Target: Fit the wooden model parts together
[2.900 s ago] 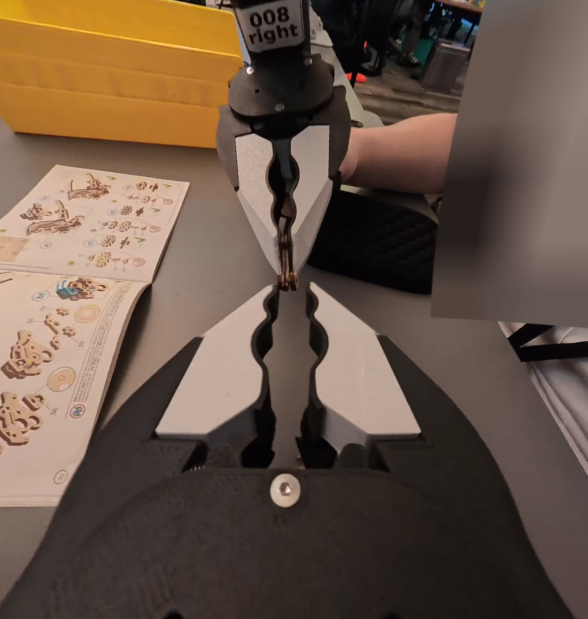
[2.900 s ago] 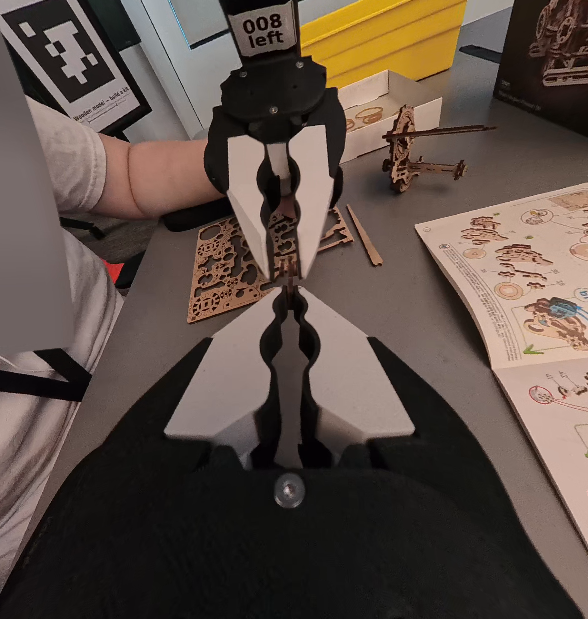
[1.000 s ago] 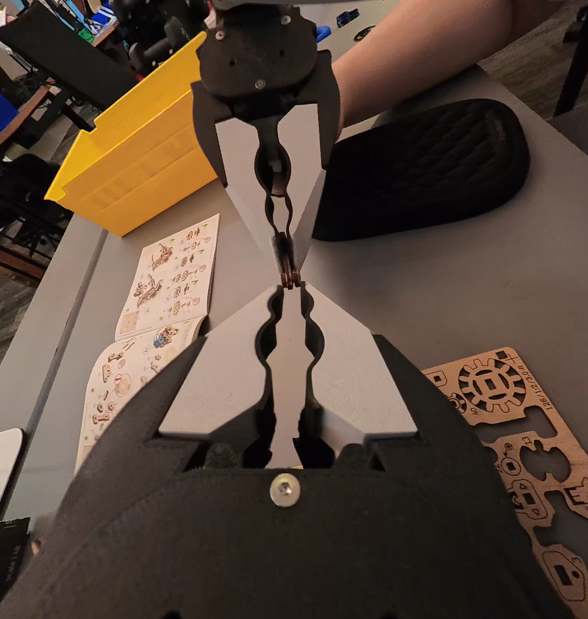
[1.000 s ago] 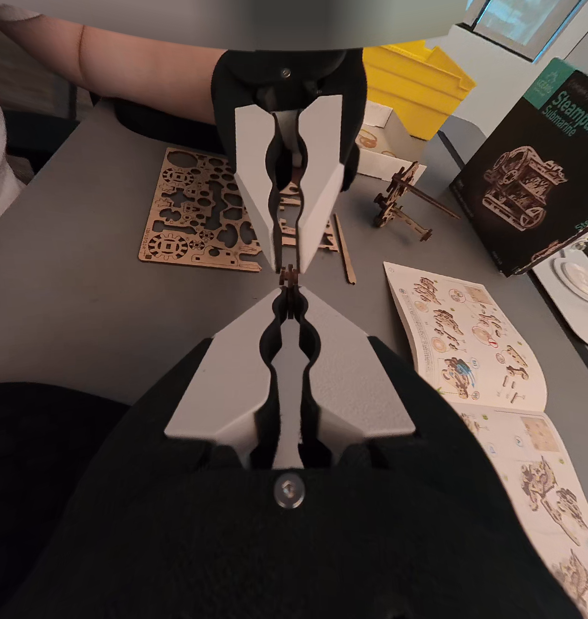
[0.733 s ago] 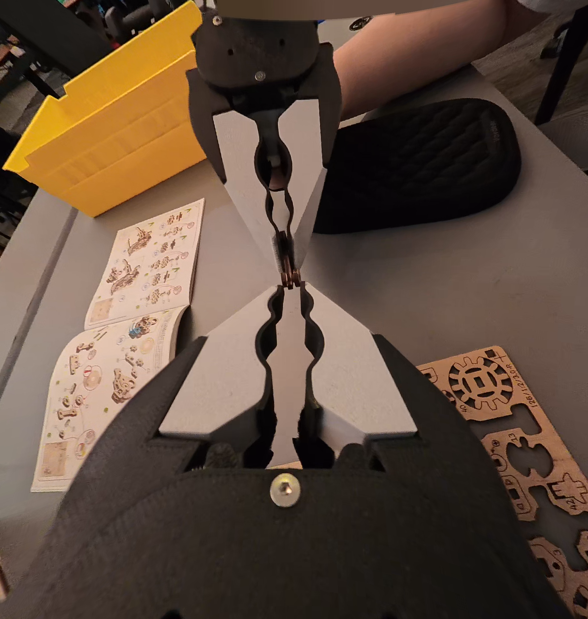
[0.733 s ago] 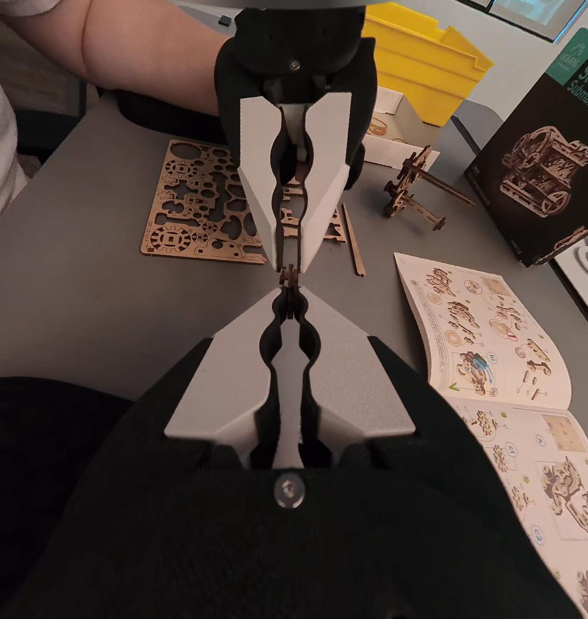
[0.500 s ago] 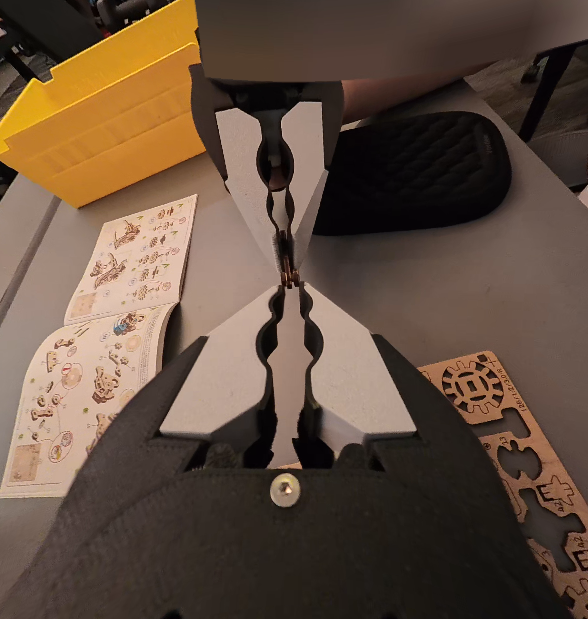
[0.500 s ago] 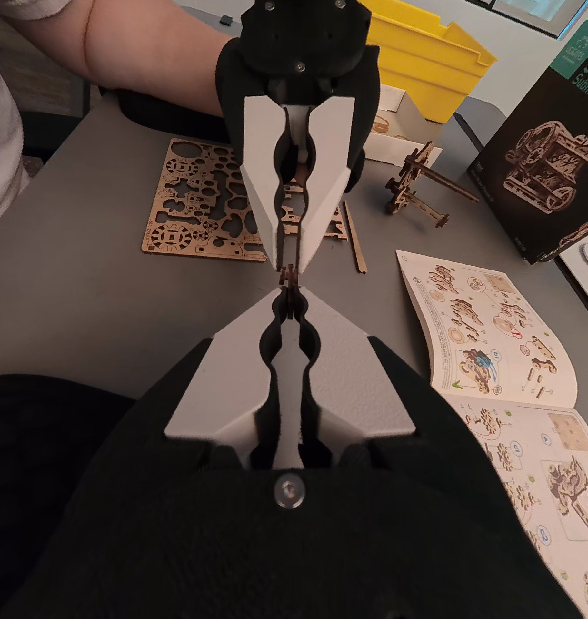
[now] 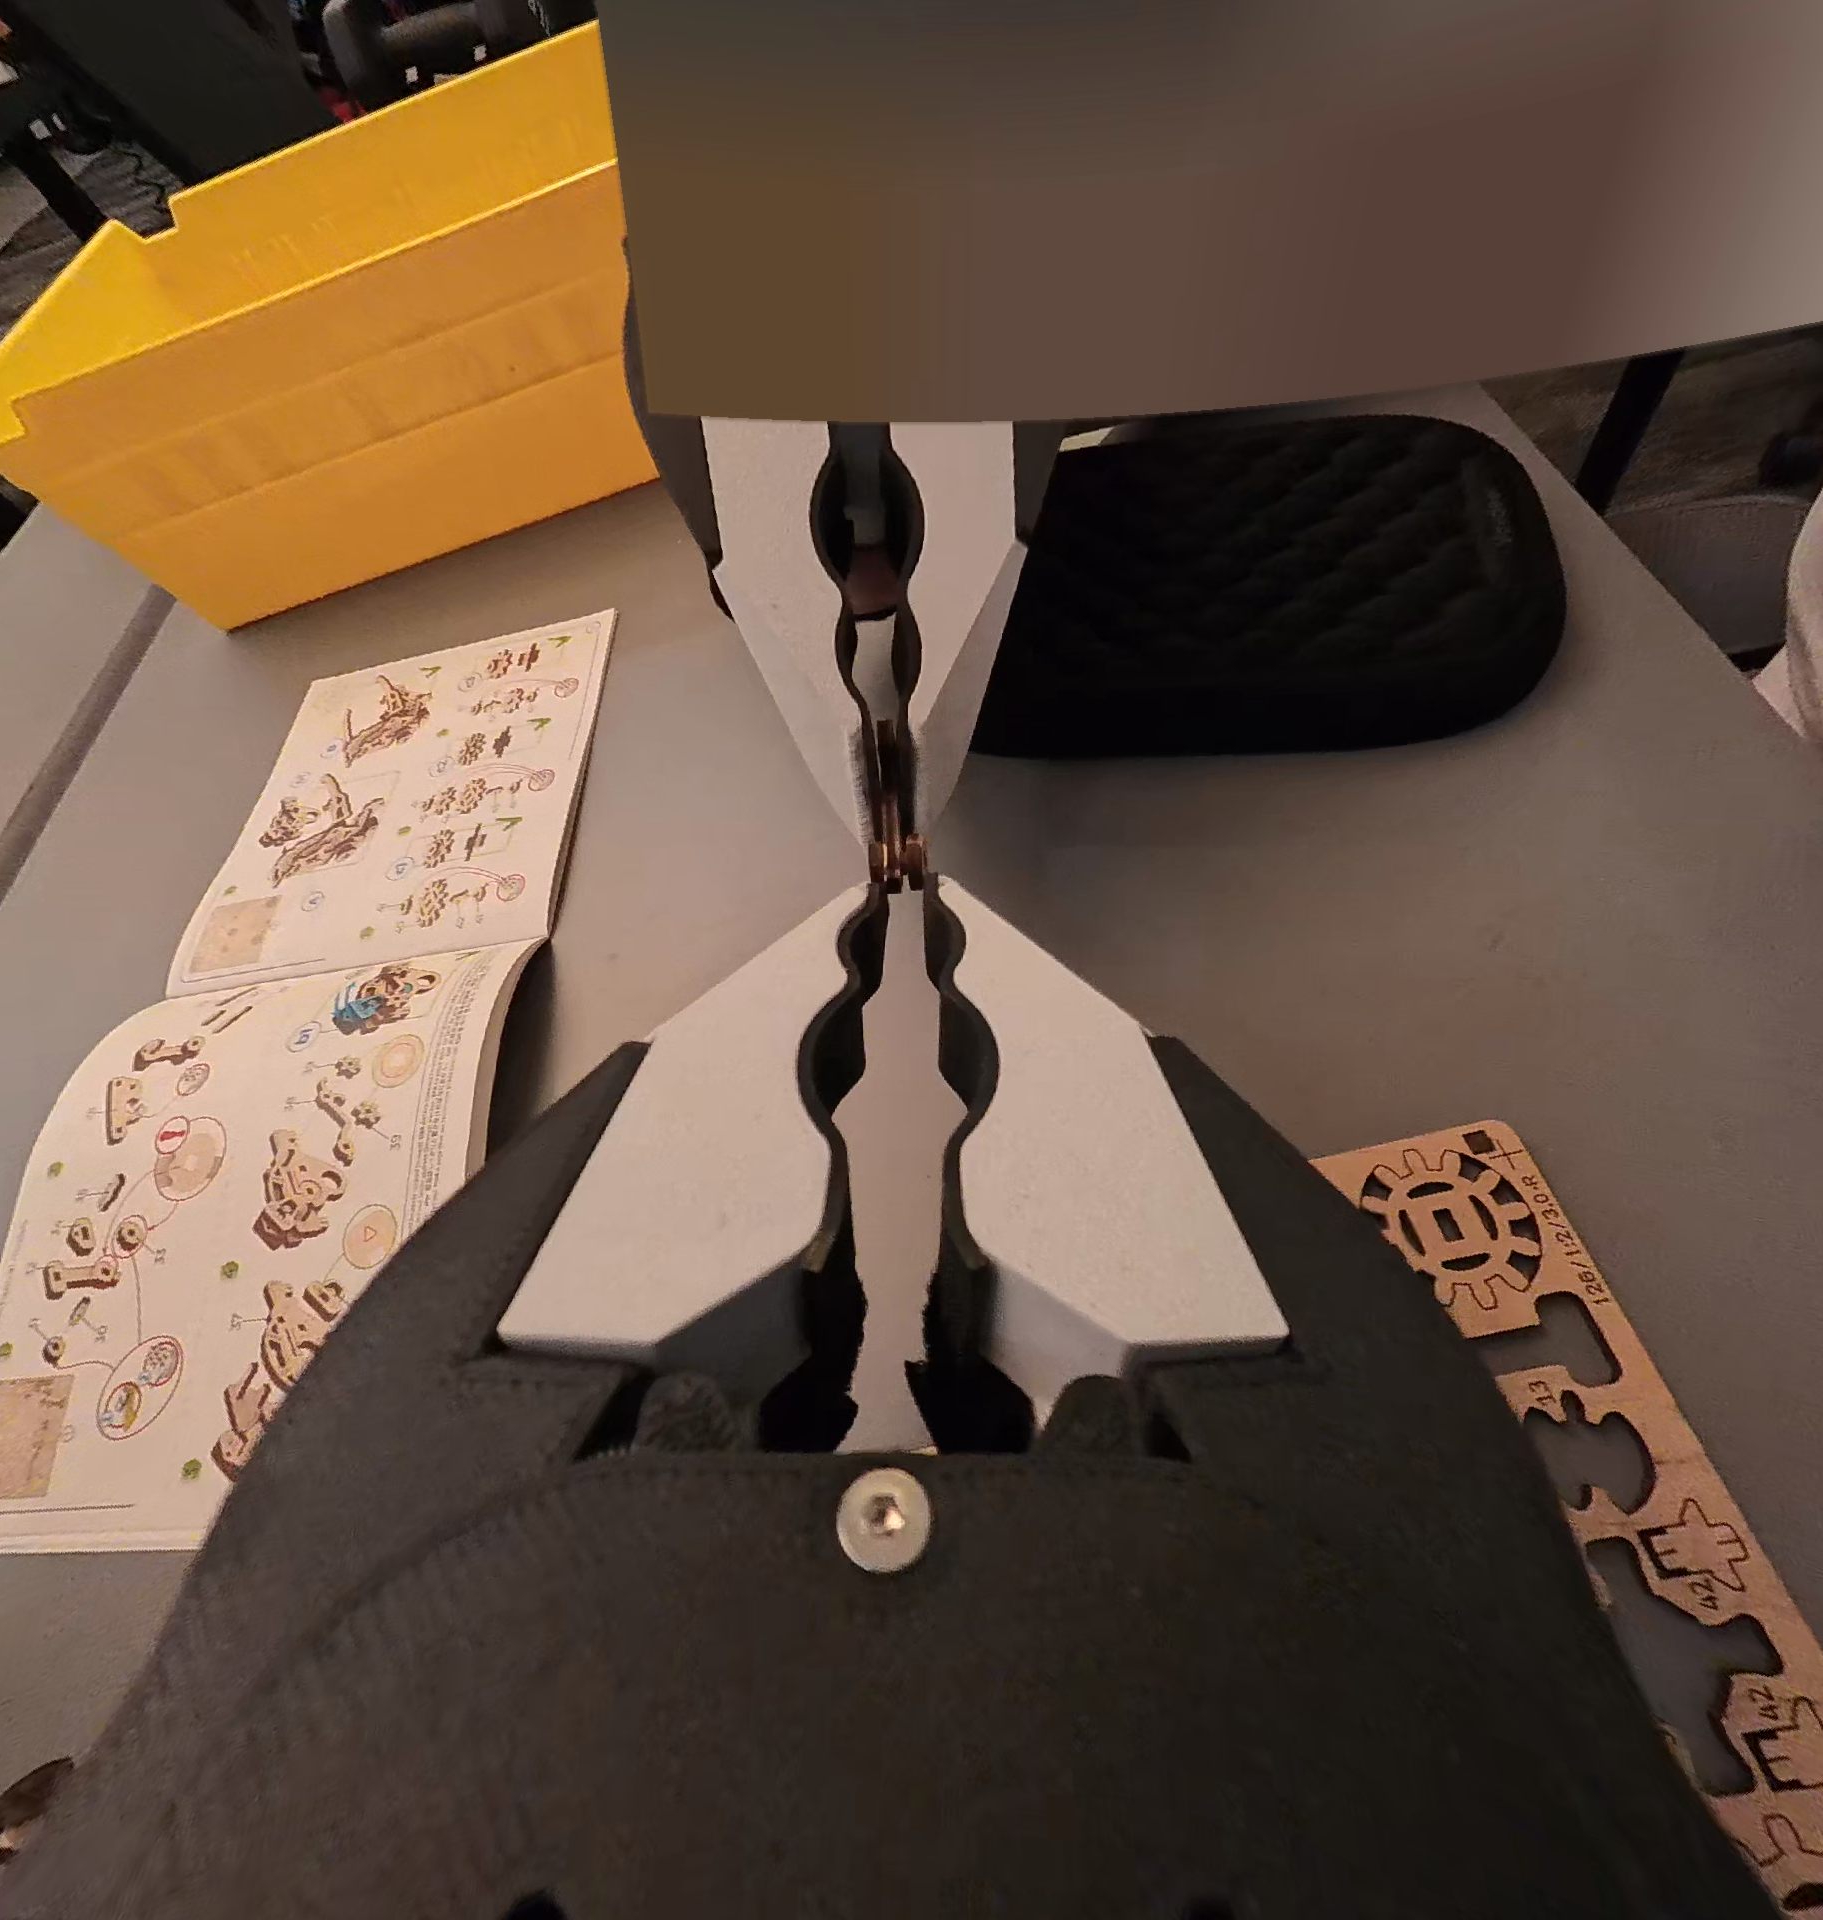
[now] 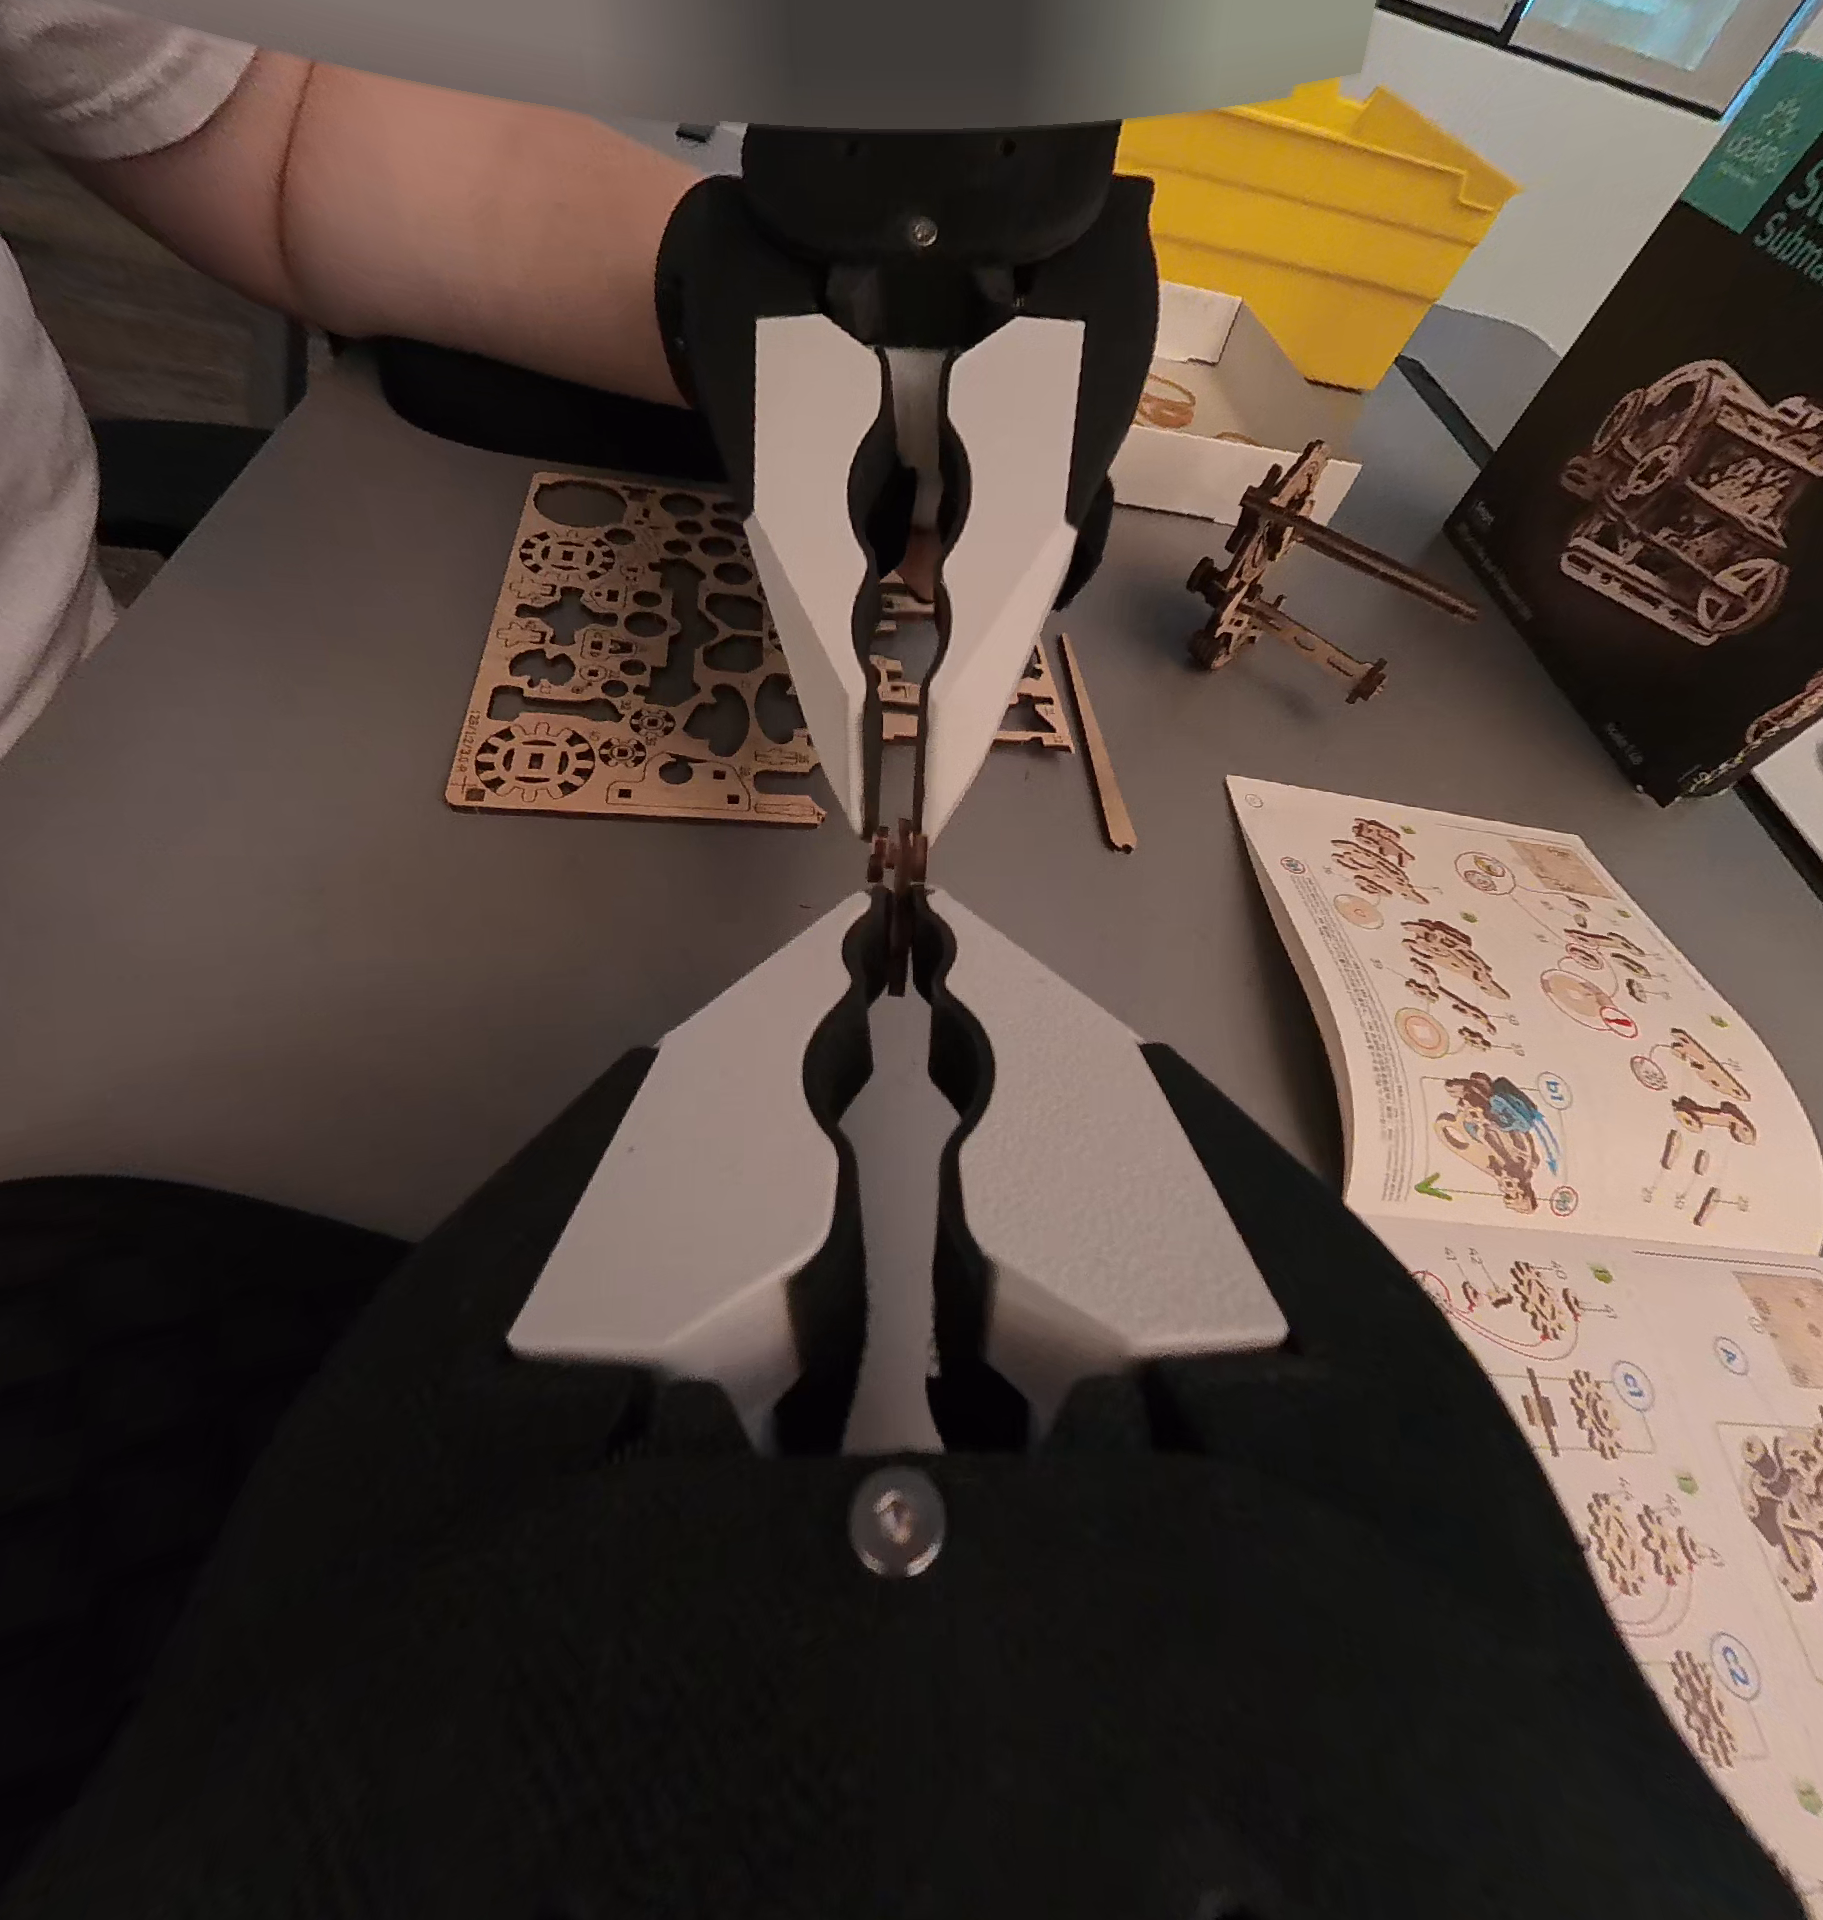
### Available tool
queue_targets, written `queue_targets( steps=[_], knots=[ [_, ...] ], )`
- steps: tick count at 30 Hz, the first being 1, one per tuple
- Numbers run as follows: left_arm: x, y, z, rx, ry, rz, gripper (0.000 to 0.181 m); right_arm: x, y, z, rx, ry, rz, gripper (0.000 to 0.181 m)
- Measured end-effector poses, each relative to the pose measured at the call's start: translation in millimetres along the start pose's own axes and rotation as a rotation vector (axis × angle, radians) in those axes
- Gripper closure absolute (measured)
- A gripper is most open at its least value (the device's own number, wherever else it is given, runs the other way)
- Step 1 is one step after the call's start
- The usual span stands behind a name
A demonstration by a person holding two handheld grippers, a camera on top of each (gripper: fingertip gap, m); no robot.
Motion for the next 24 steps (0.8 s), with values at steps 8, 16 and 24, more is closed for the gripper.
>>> queue_targets(
  steps=[8,16,24],
  knots=[
    [0.1,2.1,0.8,-0.007,-0.012,0.027,0.176,-2.0,-2.8,-0.7,0.027,-0.025,-0.004,0.177],
    [0.0,2.7,2.6,-0.014,-0.036,0.040,0.177,-2.4,-3.2,2.8,0.034,-0.047,-0.025,0.167],
    [1.9,-1.2,3.6,0.034,-0.019,0.050,0.176,-1.6,-1.1,5.2,0.030,-0.037,-0.021,0.172]
  ],
)
Point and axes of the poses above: each gripper's, where its closed fingertips meet, x out along the fingers, z out of its top, y = z × x across the jaws, the point moved 9 cm from there along -x, back along the fingers
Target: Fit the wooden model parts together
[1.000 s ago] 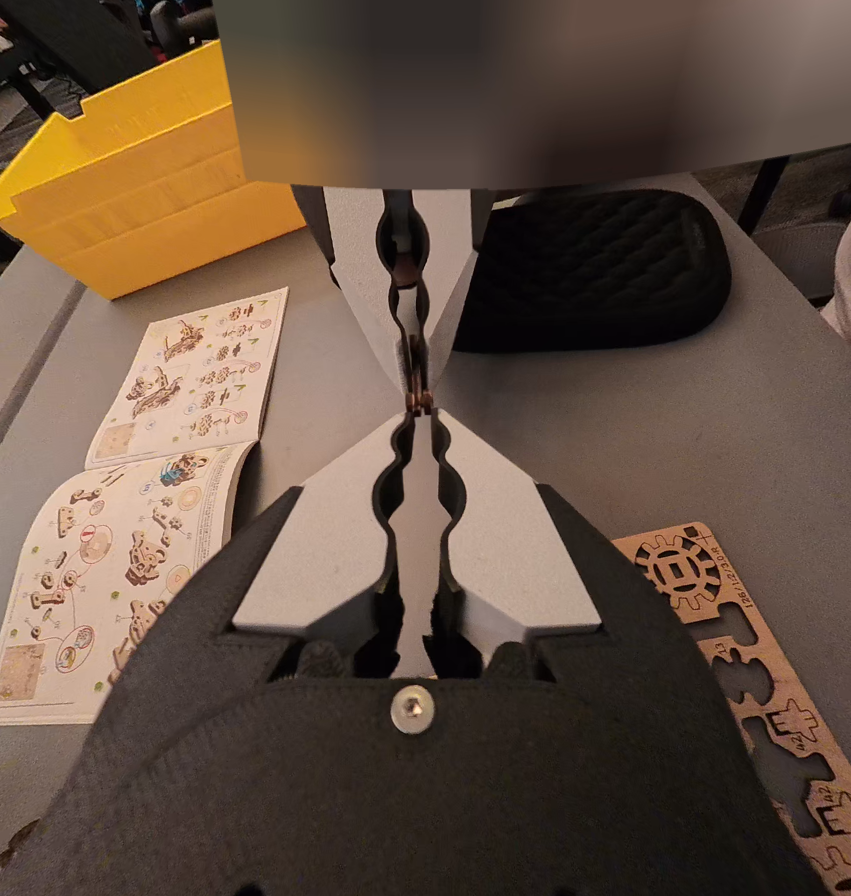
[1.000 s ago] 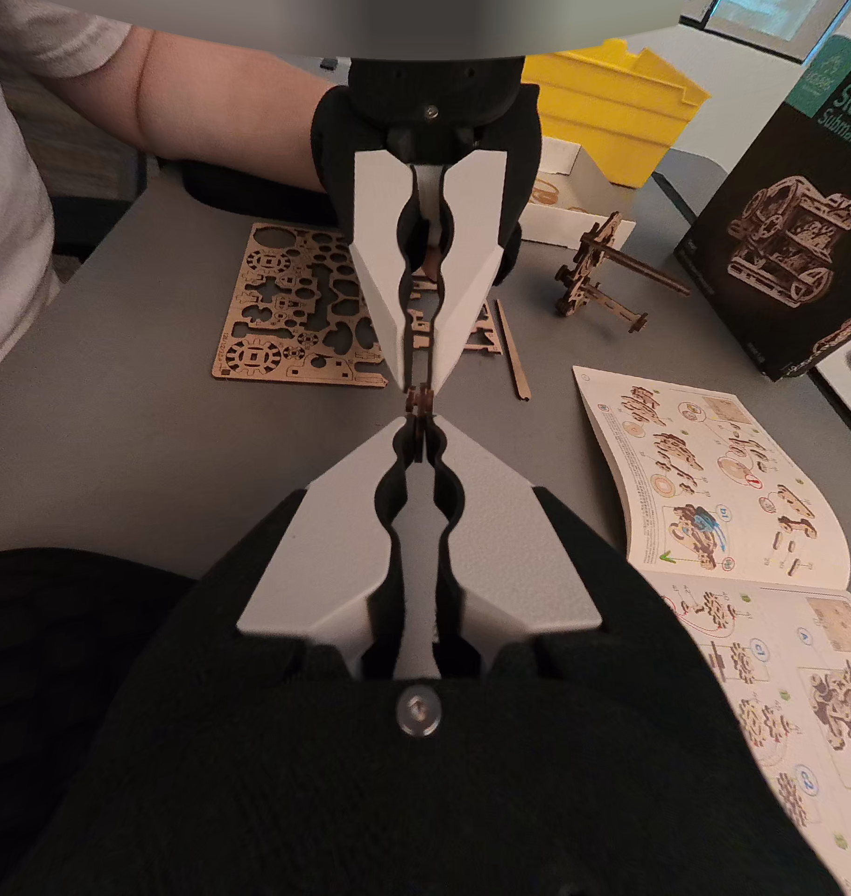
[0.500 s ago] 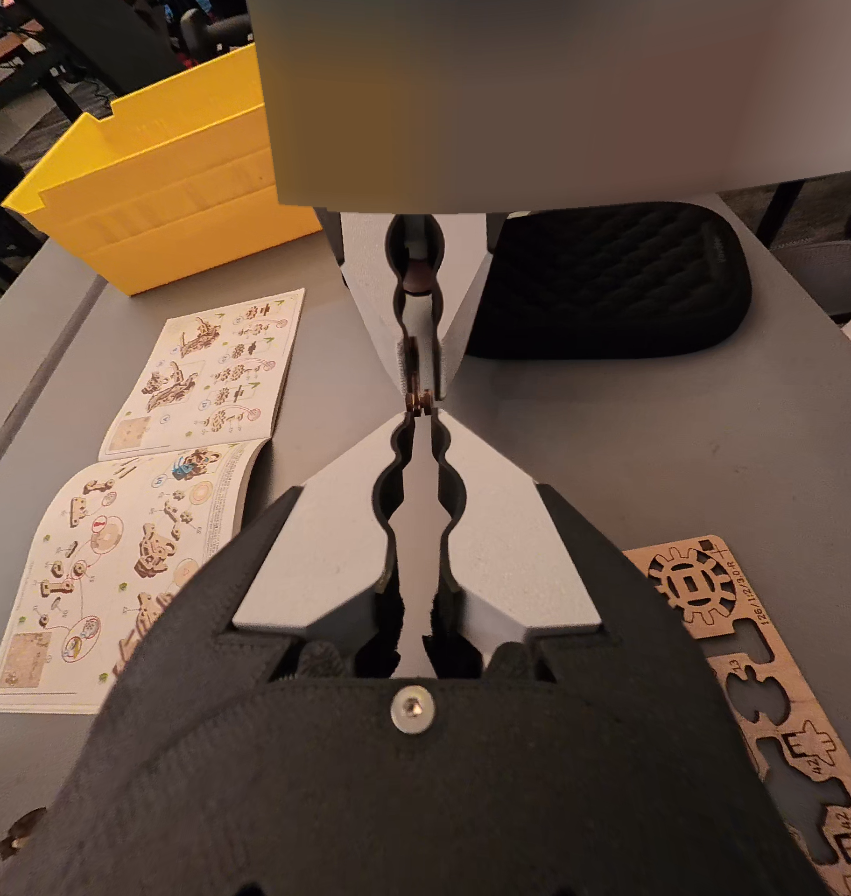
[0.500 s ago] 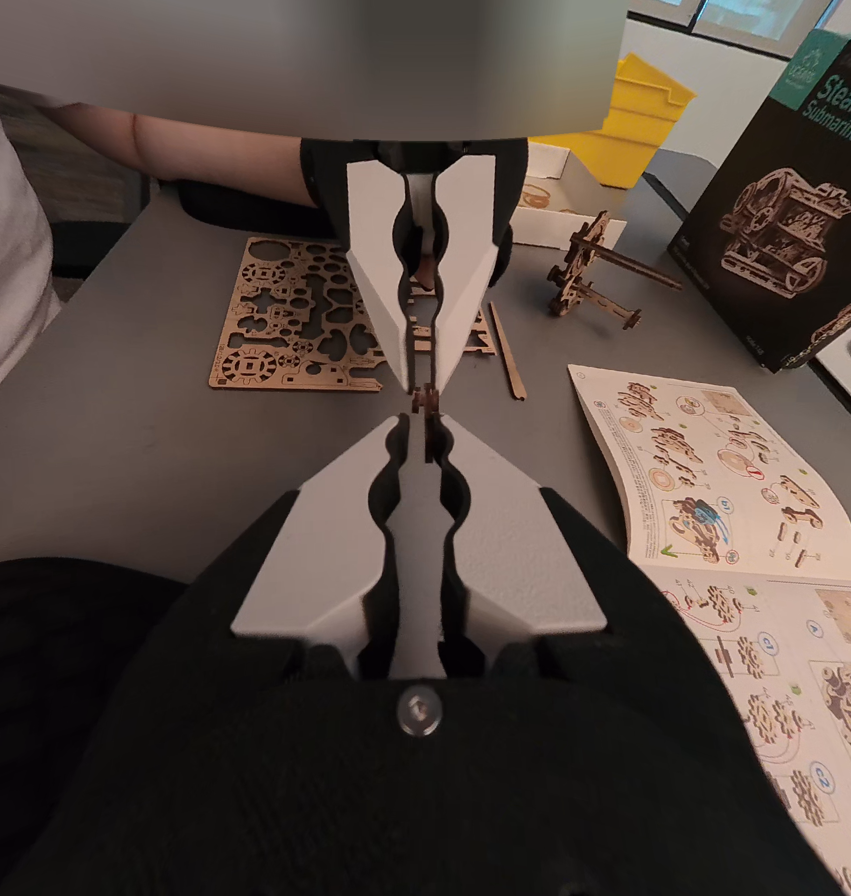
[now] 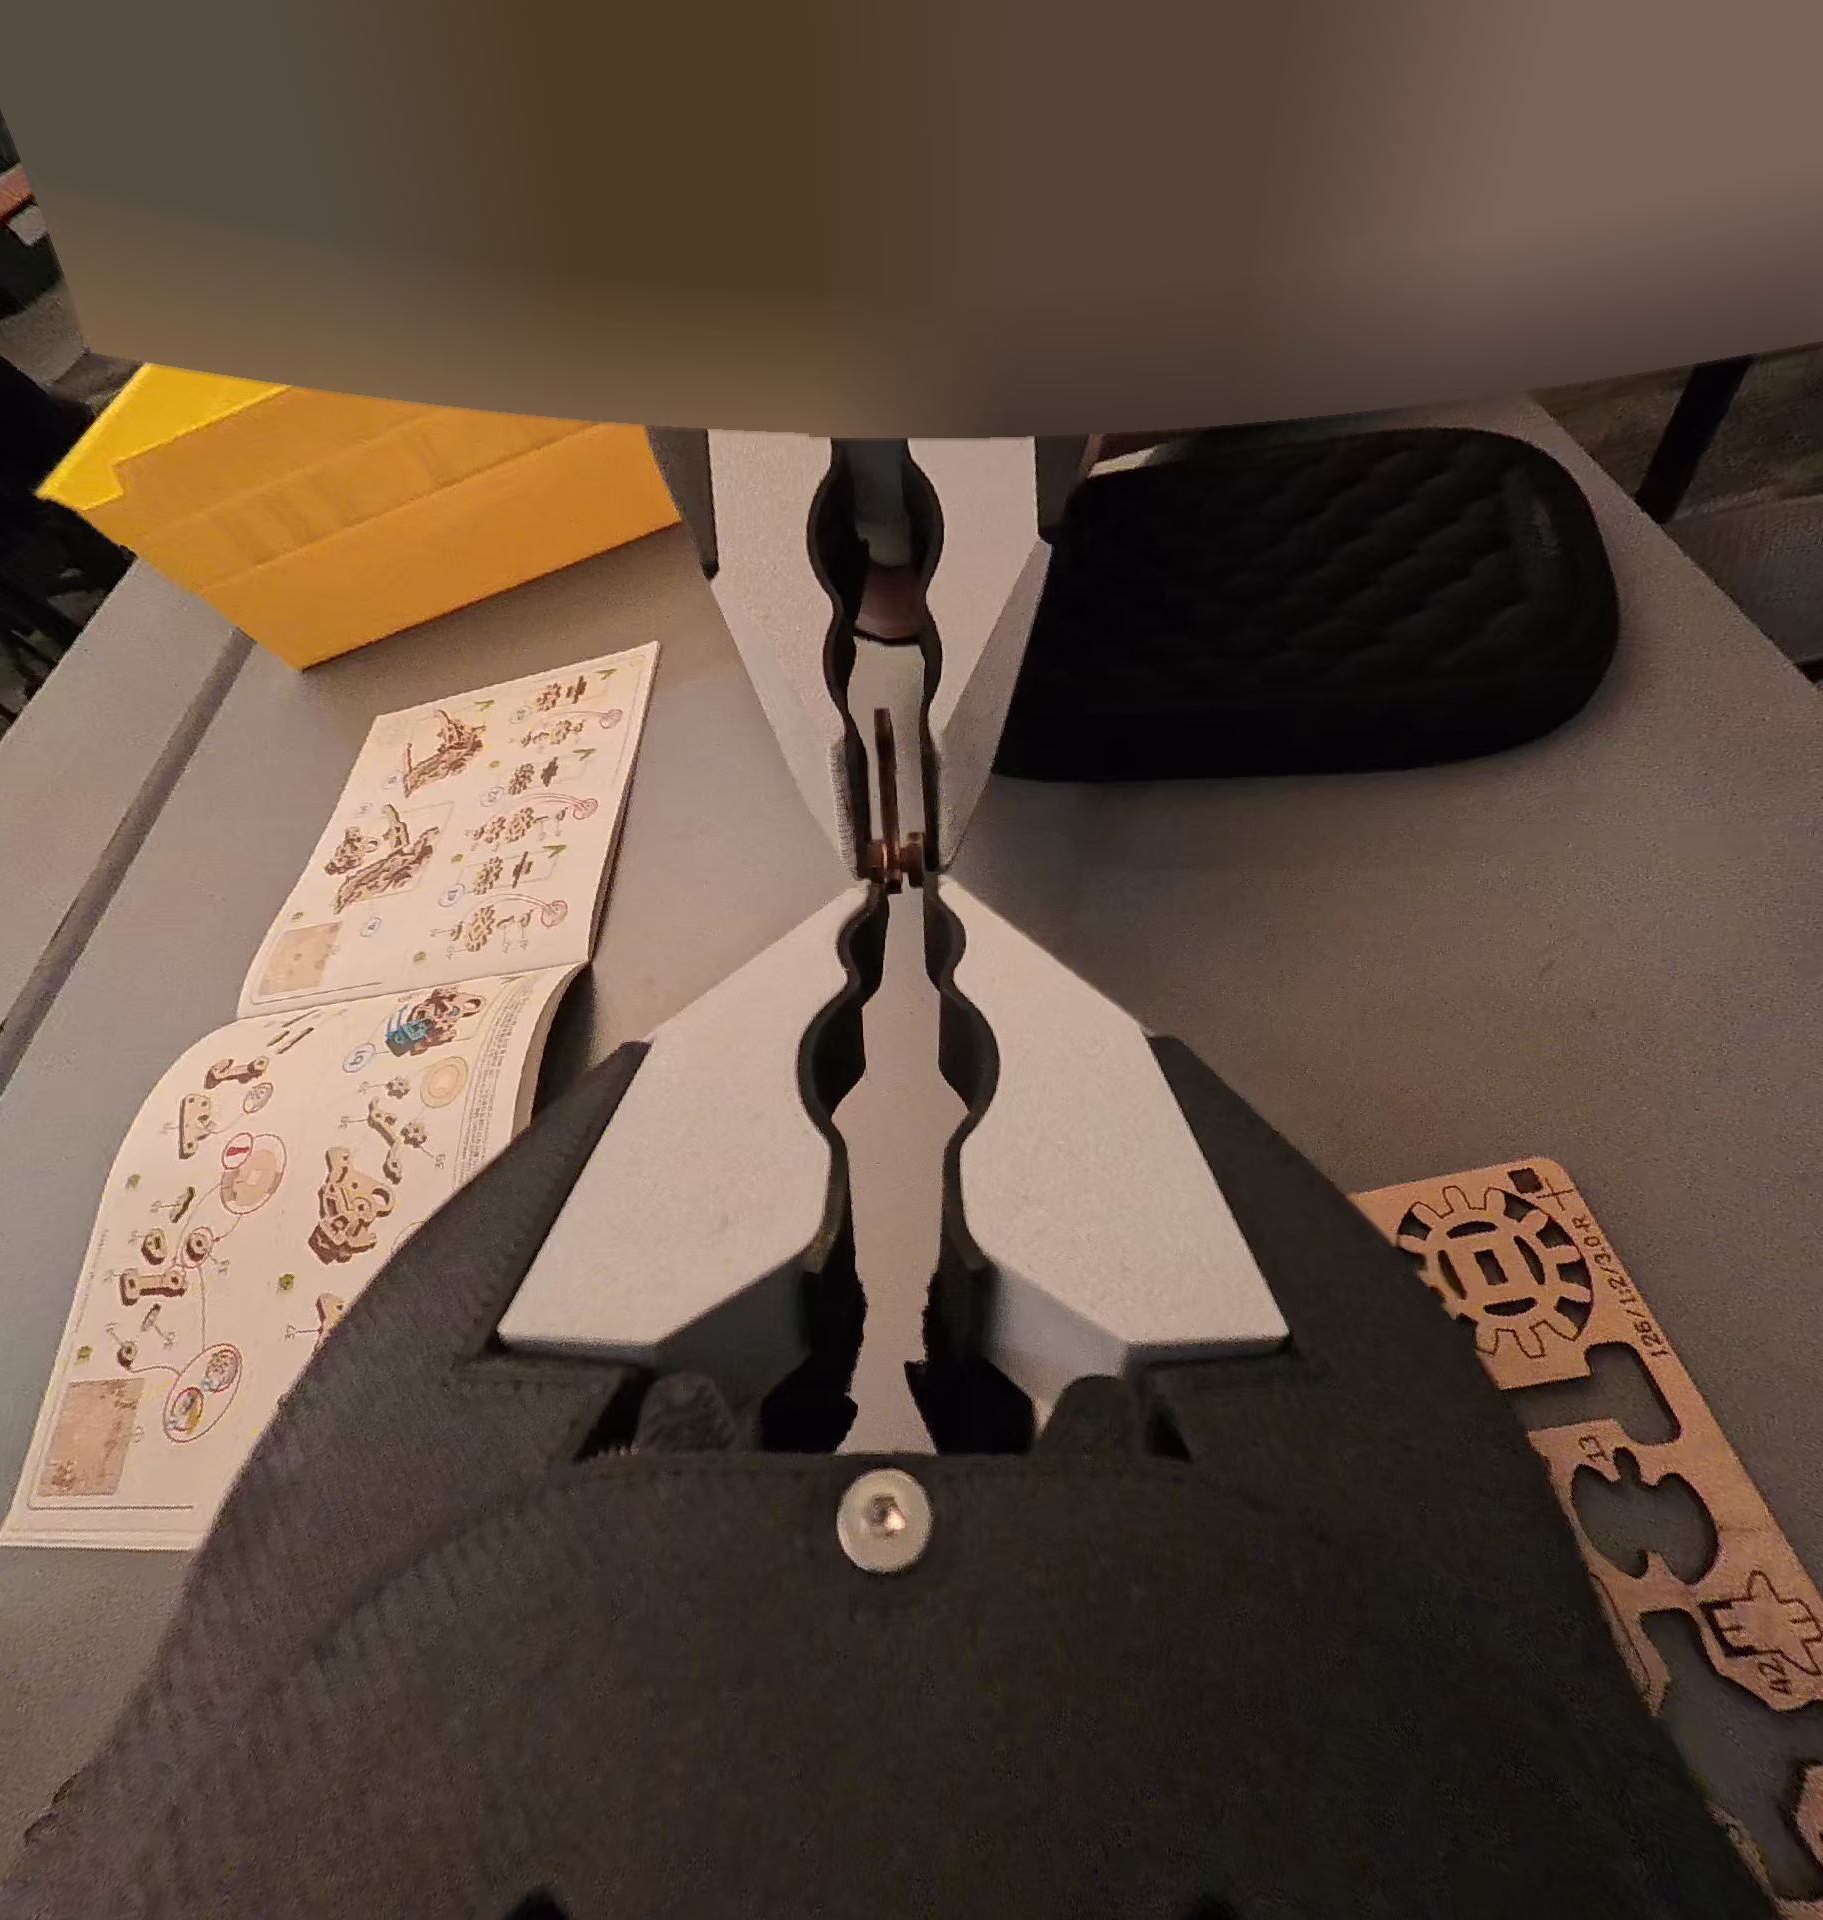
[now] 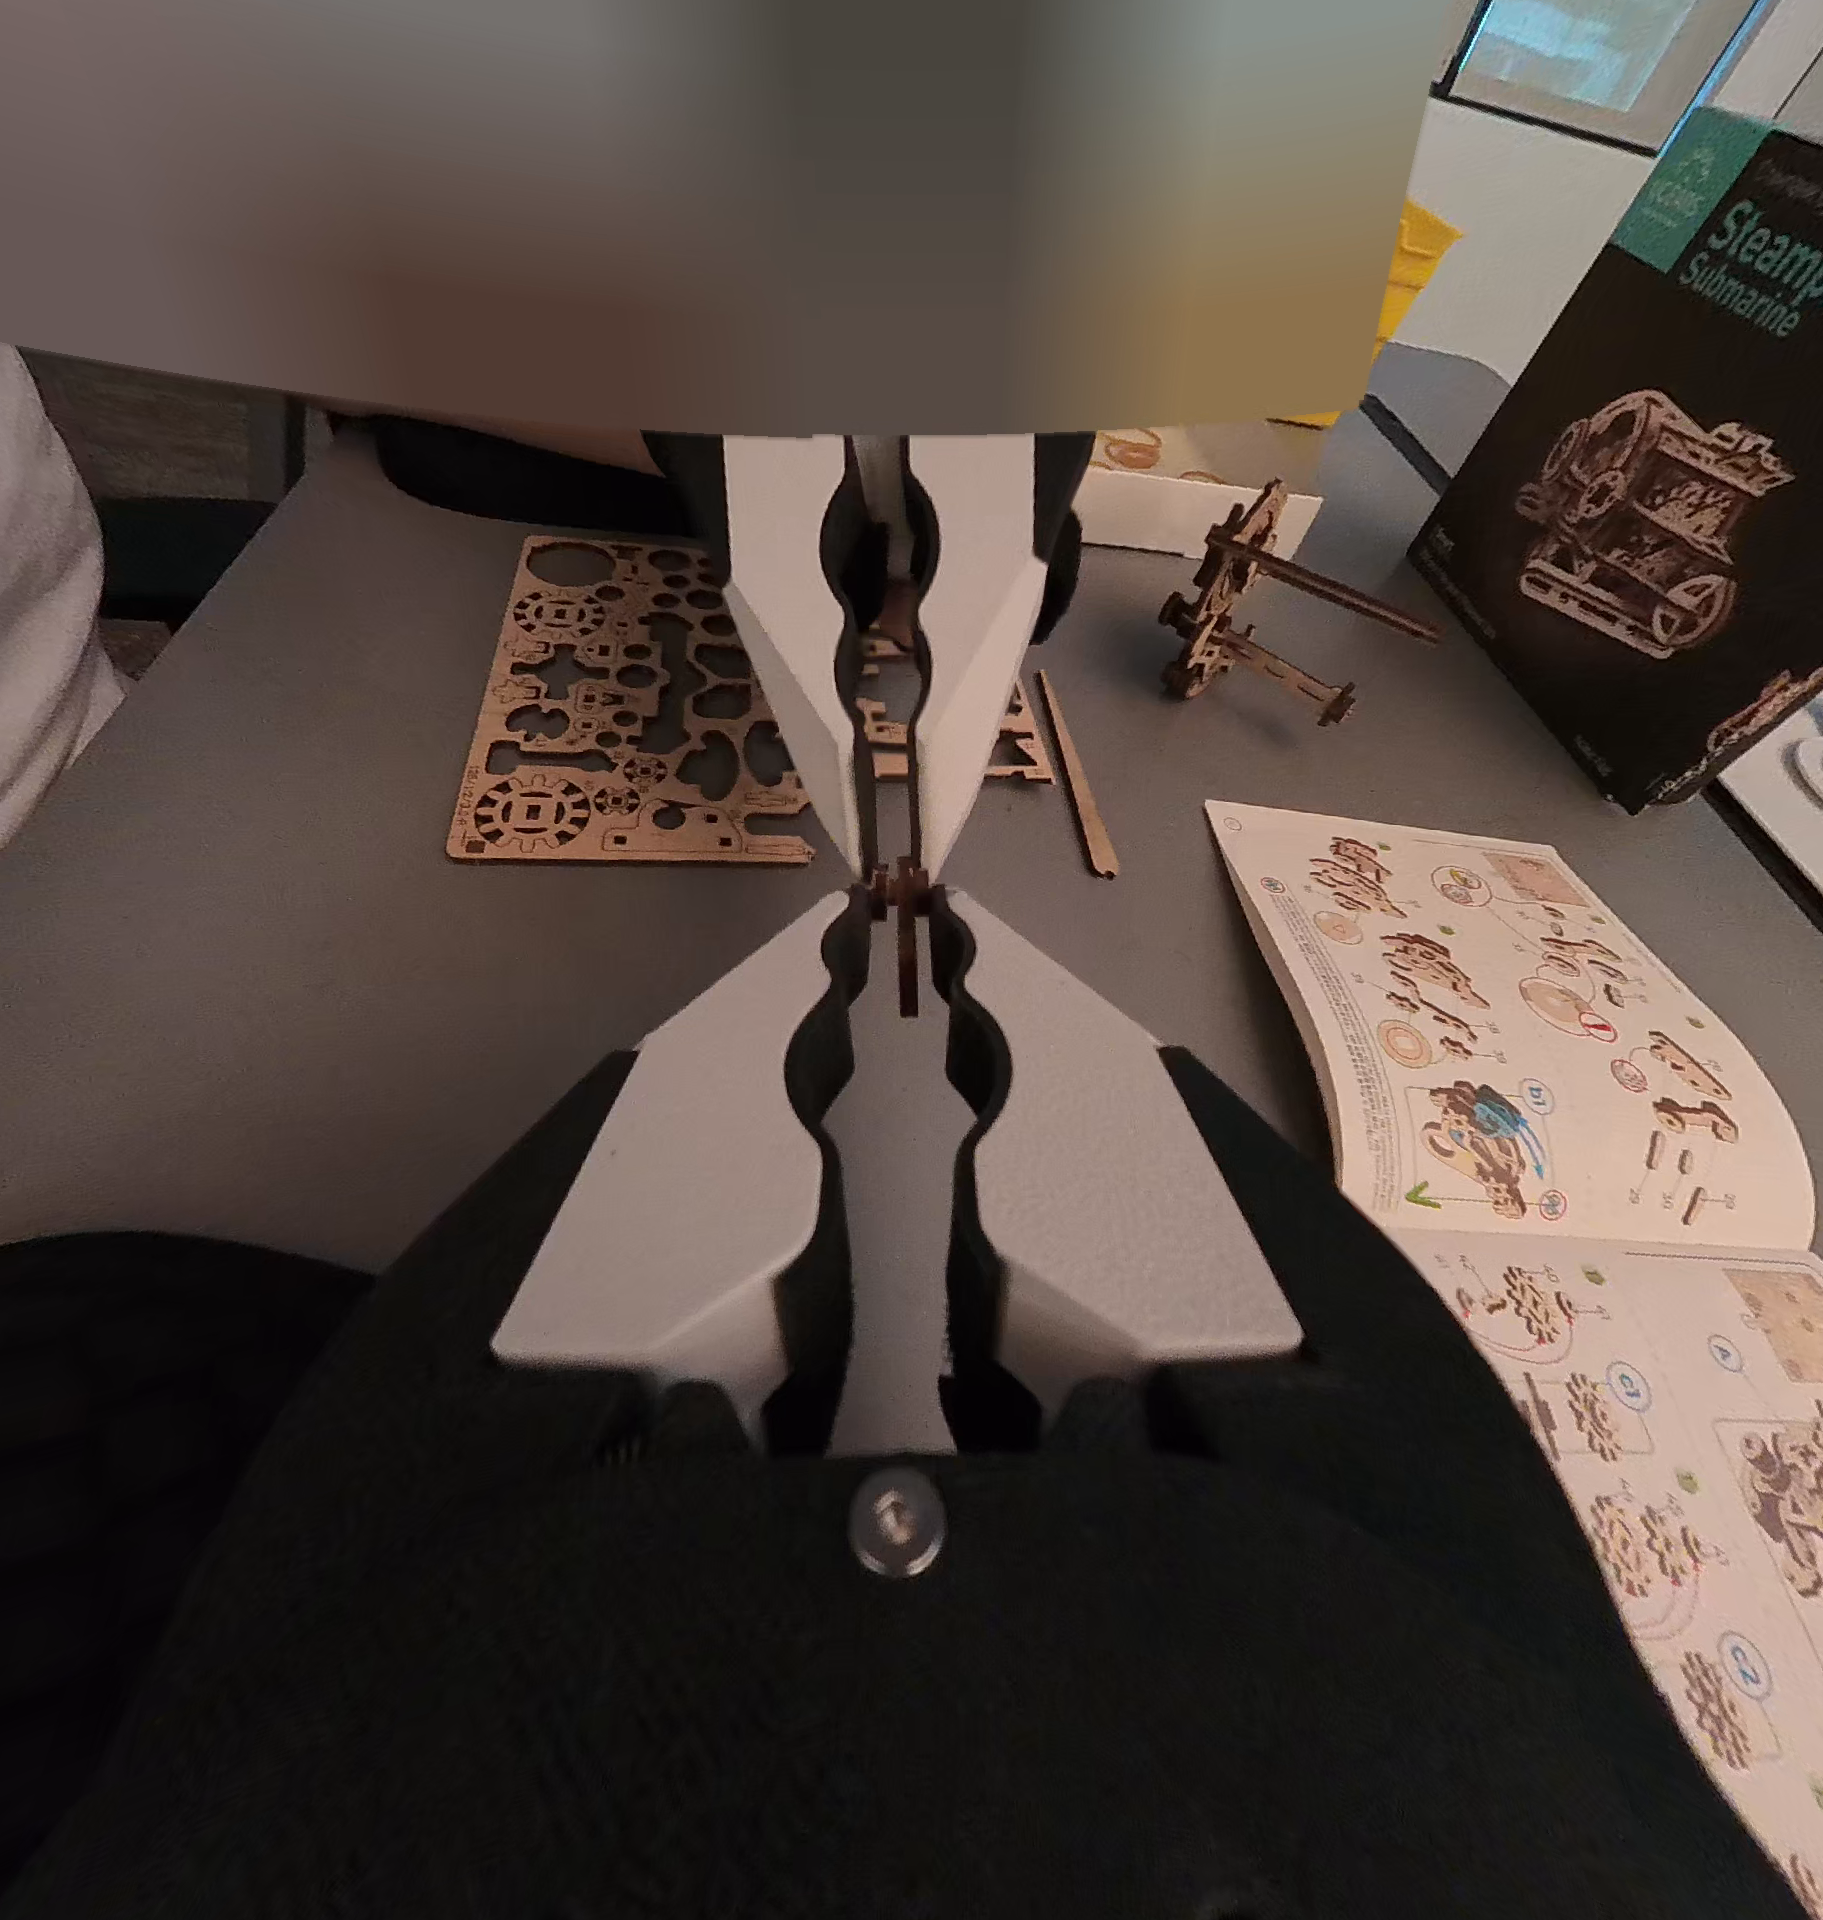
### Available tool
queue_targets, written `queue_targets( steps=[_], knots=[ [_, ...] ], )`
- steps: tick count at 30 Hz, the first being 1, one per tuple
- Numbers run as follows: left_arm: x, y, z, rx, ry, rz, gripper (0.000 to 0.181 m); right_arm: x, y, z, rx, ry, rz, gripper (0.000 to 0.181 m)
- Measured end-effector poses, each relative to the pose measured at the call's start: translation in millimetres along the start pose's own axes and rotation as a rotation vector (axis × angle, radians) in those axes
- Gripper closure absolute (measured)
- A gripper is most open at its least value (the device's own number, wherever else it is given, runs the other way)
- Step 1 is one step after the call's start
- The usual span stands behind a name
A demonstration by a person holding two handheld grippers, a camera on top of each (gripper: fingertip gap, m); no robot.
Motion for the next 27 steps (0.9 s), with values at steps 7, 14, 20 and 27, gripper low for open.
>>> queue_targets(
  steps=[7,14,20,27],
  knots=[
    [1.7,0.3,0.1,0.003,0.003,0.026,0.172,0.1,0.8,3.4,-0.006,0.011,-0.017,0.173],
    [4.0,-3.6,-0.5,0.041,0.037,0.012,0.173,1.6,3.0,1.6,-0.019,0.029,0.009,0.172],
    [3.7,-4.4,-0.3,0.025,0.030,-0.018,0.173,1.0,5.1,1.6,-0.035,0.038,0.035,0.171],
    [4.6,-2.4,-0.6,-0.014,0.044,-0.047,0.174,1.5,4.5,1.8,-0.011,0.059,0.046,0.172]
  ],
)
Point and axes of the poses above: each gripper's, where its closed fingertips meet, x out along the fingers, z out of its top, y = z × x across the jaws, the point moved 9 cm from there along -x, back along the fingers
